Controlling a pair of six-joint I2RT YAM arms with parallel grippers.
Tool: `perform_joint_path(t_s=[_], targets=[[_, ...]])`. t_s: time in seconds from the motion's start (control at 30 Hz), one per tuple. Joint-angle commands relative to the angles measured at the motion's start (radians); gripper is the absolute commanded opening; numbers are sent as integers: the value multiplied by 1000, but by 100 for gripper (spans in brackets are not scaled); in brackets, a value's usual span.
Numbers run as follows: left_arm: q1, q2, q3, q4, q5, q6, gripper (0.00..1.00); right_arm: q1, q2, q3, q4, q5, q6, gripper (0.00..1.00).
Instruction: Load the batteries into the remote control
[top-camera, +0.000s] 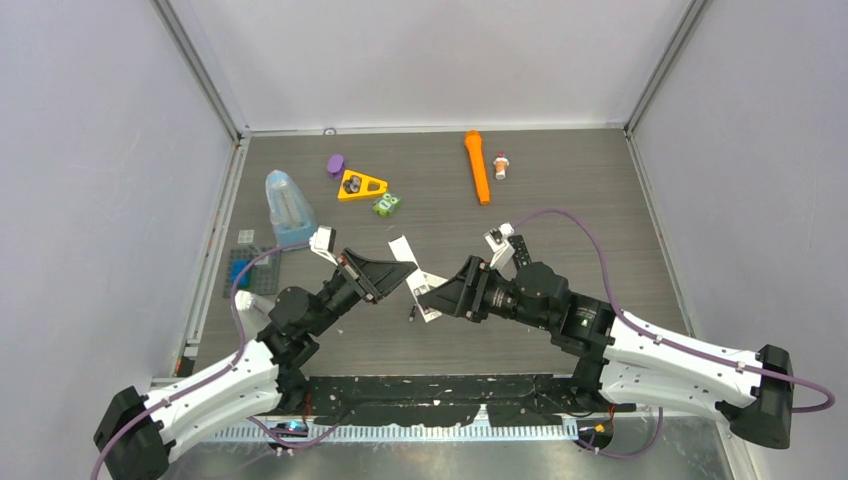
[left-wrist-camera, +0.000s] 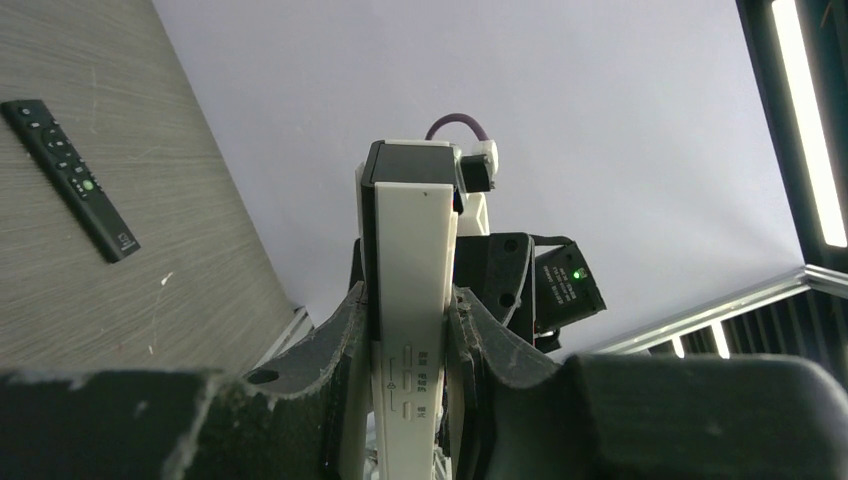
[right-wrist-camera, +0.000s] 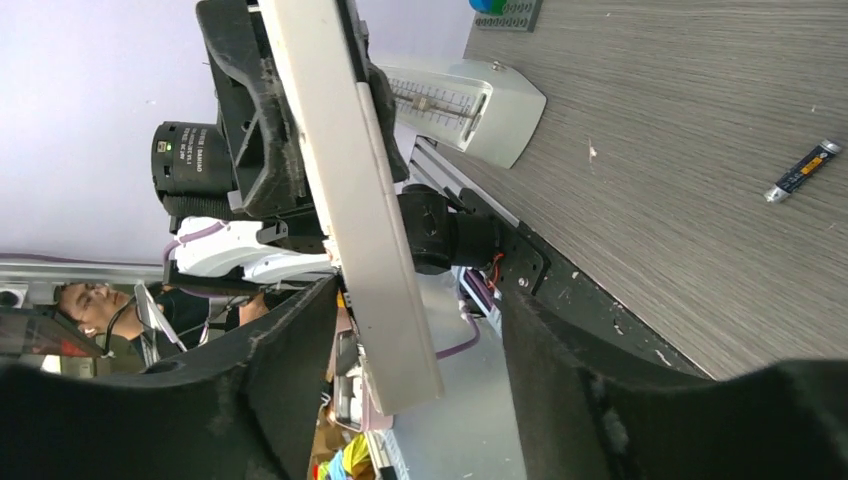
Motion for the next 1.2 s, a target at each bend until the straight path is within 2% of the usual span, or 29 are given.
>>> perform_joint_path(t_s=[0.0, 0.1, 0.23, 0.43, 0.57, 0.63, 0.73, 0.8, 0.87, 1.03, 1.17], targets=[[3, -26, 12, -22, -28, 29, 0, 6, 11, 25, 61, -35, -14, 60], [3, -28, 13, -26, -26, 30, 0, 6, 18, 28, 59, -32, -12, 47], [3, -27, 20, -28, -24, 33, 0, 6, 25, 26, 60, -36, -3, 36], [3, -22, 28, -30, -25, 37, 0, 6, 46, 29, 66, -49, 0, 25], [3, -26, 29, -42, -27, 45, 0, 6, 58, 40, 55, -51, -2, 24], [3, -31, 29, -53, -32, 51, 0, 6, 62, 49, 36, -47, -3, 28], [3, -53, 23, -93, -46, 70, 0, 6, 46, 49, 26, -28, -3, 60], [3, -79, 21, -150, -55, 98, 0, 6, 23, 47, 10, -2, -9, 76], [5, -118, 18, -248, -118, 138, 0, 6, 3, 54, -35, 23, -28, 82], [7, -259, 12, -594, -262, 261, 0, 6, -16, 61, -158, 132, -93, 85], [7, -387, 16, -854, -401, 314, 0, 6, 63, 68, -285, 258, -140, 72]])
